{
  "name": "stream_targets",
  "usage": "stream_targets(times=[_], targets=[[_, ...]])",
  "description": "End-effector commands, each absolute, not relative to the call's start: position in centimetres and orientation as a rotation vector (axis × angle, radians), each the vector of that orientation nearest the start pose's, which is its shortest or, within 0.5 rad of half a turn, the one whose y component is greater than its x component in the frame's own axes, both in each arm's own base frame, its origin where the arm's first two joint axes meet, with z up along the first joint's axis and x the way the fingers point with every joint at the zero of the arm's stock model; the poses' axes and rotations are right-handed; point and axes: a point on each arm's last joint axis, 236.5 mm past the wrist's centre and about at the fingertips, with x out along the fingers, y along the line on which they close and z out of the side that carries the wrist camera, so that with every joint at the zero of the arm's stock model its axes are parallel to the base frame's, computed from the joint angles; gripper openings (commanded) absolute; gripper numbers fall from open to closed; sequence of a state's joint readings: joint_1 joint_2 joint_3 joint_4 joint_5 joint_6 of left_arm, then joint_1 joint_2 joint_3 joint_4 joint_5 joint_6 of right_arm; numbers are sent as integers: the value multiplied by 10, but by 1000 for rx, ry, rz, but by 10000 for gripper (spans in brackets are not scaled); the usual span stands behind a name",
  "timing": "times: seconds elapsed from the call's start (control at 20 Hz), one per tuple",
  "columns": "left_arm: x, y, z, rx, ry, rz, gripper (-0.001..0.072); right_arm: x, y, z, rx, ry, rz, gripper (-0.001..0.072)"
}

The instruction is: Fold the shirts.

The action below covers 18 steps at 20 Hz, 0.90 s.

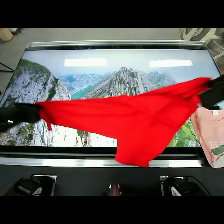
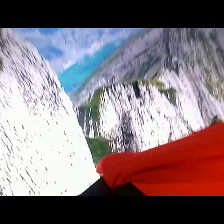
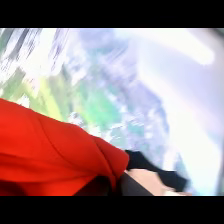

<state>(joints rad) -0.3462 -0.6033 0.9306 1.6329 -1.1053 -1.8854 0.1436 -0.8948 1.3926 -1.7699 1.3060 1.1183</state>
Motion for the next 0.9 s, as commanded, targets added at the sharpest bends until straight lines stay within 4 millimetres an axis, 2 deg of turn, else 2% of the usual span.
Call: stream_targets(times=[0.0, 0.1, 0.25, 0.35, 0.45, 0.55, 0.6, 0.65, 0.7, 0.75, 0.85], targets=[[273, -102, 46, -214, 972, -143, 29, 407, 24, 107, -501, 882, 175, 21], [286, -100, 25, -223, 1000, -113, 30, 443, 35, 71, -399, 865, 153, 21], [318, -86, -1, -249, 1040, -35, 29, 480, 55, 47, -242, 797, 148, 20], [338, -68, -21, -273, 1087, 37, 30, 489, 68, 34, -144, 792, 160, 20], [352, -54, -40, -298, 1141, 94, 30, 486, 81, 12, -48, 853, 179, 20], [356, -60, -61, -402, 1207, 114, 37, 478, 93, -10, 38, 928, 198, 32], [356, -68, -68, -454, 1236, 112, 100, 477, 98, -14, 61, 940, 207, 130], [353, -75, -71, -463, 1266, 87, 308, 478, 102, -12, 69, 933, 224, 338], [350, -75, -68, -404, 1291, 46, 566, 478, 99, -4, 60, 924, 238, 501], [344, -68, -62, -271, 1329, -19, 632, 477, 90, 10, 21, 916, 254, 530], [321, -32, -47, -29, 1460, -61, 623, 470, 56, 42, -69, 915, 271, 530]])
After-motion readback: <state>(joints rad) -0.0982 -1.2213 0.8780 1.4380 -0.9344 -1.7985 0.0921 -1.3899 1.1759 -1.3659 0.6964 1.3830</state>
